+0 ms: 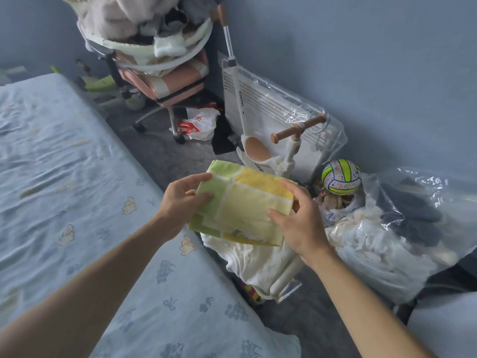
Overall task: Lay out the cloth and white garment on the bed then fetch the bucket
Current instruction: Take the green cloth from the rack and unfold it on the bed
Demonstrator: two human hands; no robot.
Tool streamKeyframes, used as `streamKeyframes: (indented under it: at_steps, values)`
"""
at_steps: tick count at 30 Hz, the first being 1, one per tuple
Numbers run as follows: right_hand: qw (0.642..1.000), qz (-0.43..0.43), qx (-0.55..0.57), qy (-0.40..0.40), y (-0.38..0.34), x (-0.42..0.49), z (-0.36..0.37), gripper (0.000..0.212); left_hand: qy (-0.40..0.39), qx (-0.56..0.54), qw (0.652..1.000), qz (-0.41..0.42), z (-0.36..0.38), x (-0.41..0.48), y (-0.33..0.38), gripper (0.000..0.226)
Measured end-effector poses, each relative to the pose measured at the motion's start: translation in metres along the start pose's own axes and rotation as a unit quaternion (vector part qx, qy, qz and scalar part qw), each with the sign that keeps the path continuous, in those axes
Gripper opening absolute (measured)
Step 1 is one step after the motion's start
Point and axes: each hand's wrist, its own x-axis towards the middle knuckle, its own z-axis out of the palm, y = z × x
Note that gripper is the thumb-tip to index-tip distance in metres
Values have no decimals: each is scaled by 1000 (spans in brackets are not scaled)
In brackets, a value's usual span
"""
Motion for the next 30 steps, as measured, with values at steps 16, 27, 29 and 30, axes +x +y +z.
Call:
streamKeyframes:
  at_steps: [16,27,29,30]
  values:
    - [984,-131,-18,-116,-226,-172,180,72,106,-79,989,72,-305,-241,55,48]
    - [948,-198,47,-247,-433,-367,351,71,236,-111,961,90,-563,-488,107,51]
    - [937,-213,50,-273,-454,-386,379,70,268,-112,953,88,-592,-517,107,52]
    - [932,-220,50,-285,-462,-393,394,70,285,-111,948,86,-605,-530,104,53]
